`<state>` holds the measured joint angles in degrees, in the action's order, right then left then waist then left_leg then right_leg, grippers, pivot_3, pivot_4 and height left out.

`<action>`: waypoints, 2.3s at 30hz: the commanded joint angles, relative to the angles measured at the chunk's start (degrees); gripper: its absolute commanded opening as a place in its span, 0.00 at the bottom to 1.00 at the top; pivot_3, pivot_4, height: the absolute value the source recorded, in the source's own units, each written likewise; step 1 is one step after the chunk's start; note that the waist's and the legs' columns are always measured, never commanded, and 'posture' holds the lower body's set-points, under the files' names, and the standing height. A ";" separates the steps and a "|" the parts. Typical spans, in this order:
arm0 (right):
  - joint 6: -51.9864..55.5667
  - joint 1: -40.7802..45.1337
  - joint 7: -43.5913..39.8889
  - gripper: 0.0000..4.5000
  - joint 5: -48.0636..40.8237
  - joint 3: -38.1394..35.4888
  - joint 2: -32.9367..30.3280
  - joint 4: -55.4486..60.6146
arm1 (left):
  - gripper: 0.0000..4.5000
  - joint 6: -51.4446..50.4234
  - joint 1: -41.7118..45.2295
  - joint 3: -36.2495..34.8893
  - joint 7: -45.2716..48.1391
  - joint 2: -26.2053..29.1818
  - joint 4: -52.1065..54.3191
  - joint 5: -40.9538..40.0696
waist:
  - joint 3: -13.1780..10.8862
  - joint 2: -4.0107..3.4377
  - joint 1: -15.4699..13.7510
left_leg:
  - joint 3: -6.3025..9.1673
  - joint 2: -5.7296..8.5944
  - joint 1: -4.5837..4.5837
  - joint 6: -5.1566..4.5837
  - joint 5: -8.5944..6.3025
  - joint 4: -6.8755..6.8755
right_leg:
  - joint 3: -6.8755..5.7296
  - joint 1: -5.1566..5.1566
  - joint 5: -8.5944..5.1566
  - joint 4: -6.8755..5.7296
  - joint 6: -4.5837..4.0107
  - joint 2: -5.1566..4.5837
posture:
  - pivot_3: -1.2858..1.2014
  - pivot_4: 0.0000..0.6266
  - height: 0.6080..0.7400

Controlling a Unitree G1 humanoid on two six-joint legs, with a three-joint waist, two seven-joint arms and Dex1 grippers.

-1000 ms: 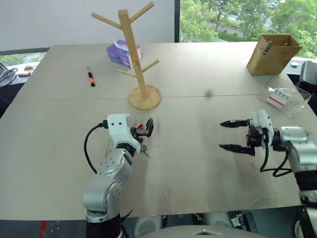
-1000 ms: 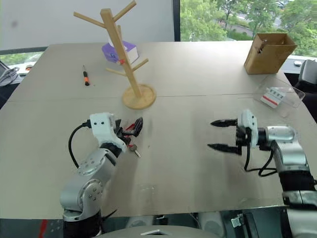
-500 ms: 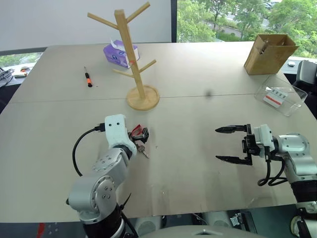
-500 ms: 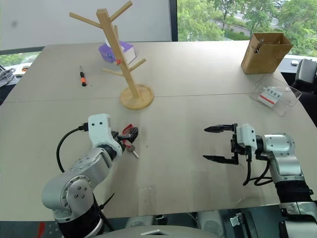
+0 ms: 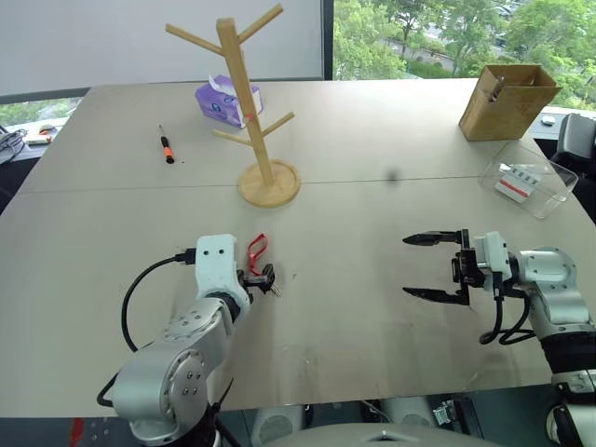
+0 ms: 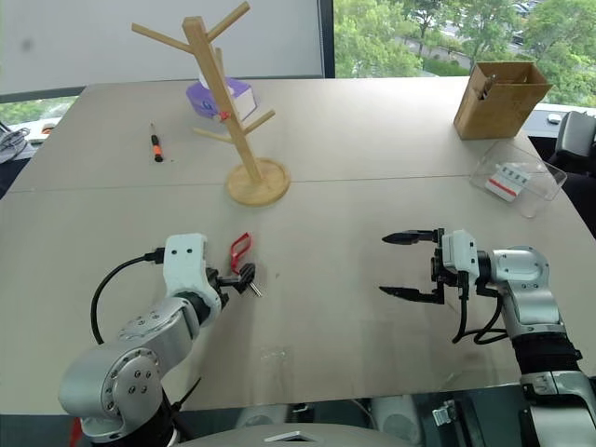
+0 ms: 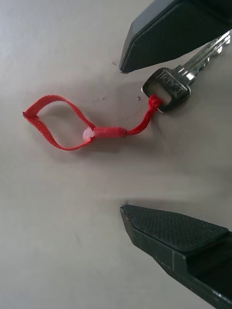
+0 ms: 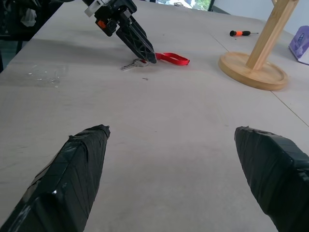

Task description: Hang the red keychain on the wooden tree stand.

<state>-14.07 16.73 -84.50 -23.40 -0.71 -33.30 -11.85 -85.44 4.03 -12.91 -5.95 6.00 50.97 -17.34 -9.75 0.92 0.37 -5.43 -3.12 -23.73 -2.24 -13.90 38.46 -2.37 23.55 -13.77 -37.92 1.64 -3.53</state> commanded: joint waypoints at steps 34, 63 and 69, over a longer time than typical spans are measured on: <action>0.86 2.70 1.78 1.00 -1.02 -0.46 -0.83 2.25 | 0.02 2.13 1.38 5.52 4.46 1.42 -2.23 4.24 | 0.02 -0.01 -1.16 | -0.03 0.03 -0.01 -0.04 -0.02 0.02 | 0.01 -0.01 0.01 0.00 0.00 -0.08 | 0.52 0.24 1.00; 24.86 22.89 13.61 1.00 -10.57 -5.32 -1.25 6.81 | 0.02 62.43 15.27 8.07 8.92 2.84 -19.19 14.08 | 0.00 0.02 -1.16 | -0.11 0.05 -0.10 -0.30 -0.16 0.02 | -0.02 0.03 0.07 0.06 -0.05 -0.06 | 0.52 0.24 1.00; 24.04 23.34 12.90 1.00 -9.45 -5.20 -1.26 5.94 | 0.02 61.61 16.10 7.90 7.48 2.48 -23.81 14.60 | 0.00 0.03 -1.13 | -0.12 0.03 -0.09 -0.30 -0.15 0.02 | -0.03 0.05 0.07 0.04 -0.05 -0.05 | 0.52 0.24 1.00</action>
<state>10.89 38.91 -71.12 -32.67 -5.07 -34.25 -6.65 -24.58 19.44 -4.63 2.07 8.40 27.02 -3.40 -9.76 0.95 -0.76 -5.54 -3.10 -23.82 -2.54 -14.06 38.48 -2.41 23.60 -13.70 -37.88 1.59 -3.59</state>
